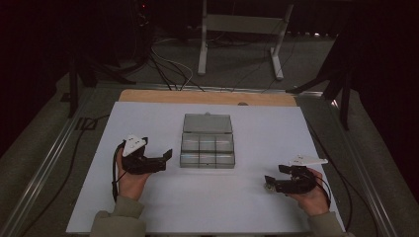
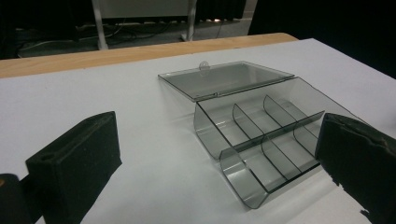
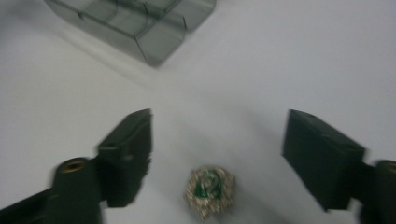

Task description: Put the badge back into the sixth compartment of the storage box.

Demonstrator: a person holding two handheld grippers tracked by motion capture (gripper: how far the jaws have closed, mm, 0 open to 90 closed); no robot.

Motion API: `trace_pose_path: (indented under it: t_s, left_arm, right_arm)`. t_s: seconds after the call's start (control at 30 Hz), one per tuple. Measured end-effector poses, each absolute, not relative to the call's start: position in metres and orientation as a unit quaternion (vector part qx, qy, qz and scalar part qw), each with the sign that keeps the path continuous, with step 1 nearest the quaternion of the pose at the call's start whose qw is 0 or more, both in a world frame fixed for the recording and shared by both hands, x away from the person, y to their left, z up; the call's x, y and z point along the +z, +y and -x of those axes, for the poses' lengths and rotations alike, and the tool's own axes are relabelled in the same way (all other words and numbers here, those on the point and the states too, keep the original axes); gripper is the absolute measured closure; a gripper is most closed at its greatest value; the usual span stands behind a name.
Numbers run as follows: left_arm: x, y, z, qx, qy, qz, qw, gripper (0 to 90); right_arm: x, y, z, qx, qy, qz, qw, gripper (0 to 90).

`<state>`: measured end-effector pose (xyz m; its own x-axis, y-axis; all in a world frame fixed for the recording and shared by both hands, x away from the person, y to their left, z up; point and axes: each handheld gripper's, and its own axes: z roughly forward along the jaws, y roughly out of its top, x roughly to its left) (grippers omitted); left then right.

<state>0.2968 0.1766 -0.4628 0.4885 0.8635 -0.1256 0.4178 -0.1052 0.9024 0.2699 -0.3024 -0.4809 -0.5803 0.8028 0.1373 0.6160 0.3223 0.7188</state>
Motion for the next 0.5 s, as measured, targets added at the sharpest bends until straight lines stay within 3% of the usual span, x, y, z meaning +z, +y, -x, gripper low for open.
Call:
trace_pose_path:
  t_s: [0.17, 0.5]
  left_arm:
    - [-0.463, 0.177, -0.296, 0.227, 0.453, -0.707, 0.494, 0.6]
    - [-0.464, 0.176, -0.297, 0.223, 0.453, -0.706, 0.497, 0.6]
  right_arm:
    - [-0.491, -0.304, -0.268, 0.343, 0.822, -0.439, 0.115, 47.0]
    - [-0.504, -0.302, -0.270, 0.299, 0.840, -0.446, 0.081, 59.2]
